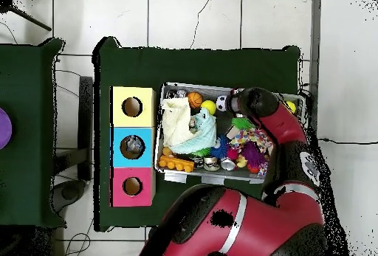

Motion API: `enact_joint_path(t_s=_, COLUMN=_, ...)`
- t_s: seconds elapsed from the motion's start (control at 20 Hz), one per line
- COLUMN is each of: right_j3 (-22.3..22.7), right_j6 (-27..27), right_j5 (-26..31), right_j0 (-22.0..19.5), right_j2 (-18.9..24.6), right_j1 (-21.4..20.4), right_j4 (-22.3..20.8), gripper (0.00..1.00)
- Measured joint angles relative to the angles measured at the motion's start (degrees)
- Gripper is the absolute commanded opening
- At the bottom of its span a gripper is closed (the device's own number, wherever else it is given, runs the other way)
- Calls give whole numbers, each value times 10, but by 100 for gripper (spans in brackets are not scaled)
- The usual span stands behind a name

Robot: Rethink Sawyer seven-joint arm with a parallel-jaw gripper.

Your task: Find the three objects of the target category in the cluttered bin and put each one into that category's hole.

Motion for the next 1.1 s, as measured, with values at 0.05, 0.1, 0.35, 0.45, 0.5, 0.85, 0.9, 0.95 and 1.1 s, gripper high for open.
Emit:
enact_joint_path(t_s=0.05, right_j3=3, right_j6=0, right_j5=-3, right_j0=1, right_j2=-1, right_j1=0, right_j4=5, gripper=0)
enact_joint_path(t_s=0.1, right_j3=5, right_j6=0, right_j5=-6, right_j0=2, right_j2=-2, right_j1=-1, right_j4=10, gripper=0)
enact_joint_path(t_s=0.35, right_j3=15, right_j6=0, right_j5=-20, right_j0=14, right_j2=-15, right_j1=1, right_j4=35, gripper=0)
enact_joint_path(t_s=0.45, right_j3=16, right_j6=2, right_j5=-24, right_j0=21, right_j2=-24, right_j1=2, right_j4=44, gripper=0)
enact_joint_path(t_s=0.5, right_j3=17, right_j6=2, right_j5=-26, right_j0=24, right_j2=-28, right_j1=3, right_j4=48, gripper=0)
enact_joint_path(t_s=0.85, right_j3=7, right_j6=3, right_j5=-19, right_j0=36, right_j2=-47, right_j1=10, right_j4=54, gripper=0)
enact_joint_path(t_s=0.9, right_j3=3, right_j6=3, right_j5=-15, right_j0=36, right_j2=-50, right_j1=12, right_j4=53, gripper=0)
enact_joint_path(t_s=0.95, right_j3=-2, right_j6=3, right_j5=-8, right_j0=36, right_j2=-53, right_j1=14, right_j4=51, gripper=0)
enact_joint_path(t_s=1.1, right_j3=-22, right_j6=3, right_j5=19, right_j0=35, right_j2=-63, right_j1=21, right_j4=39, gripper=0)
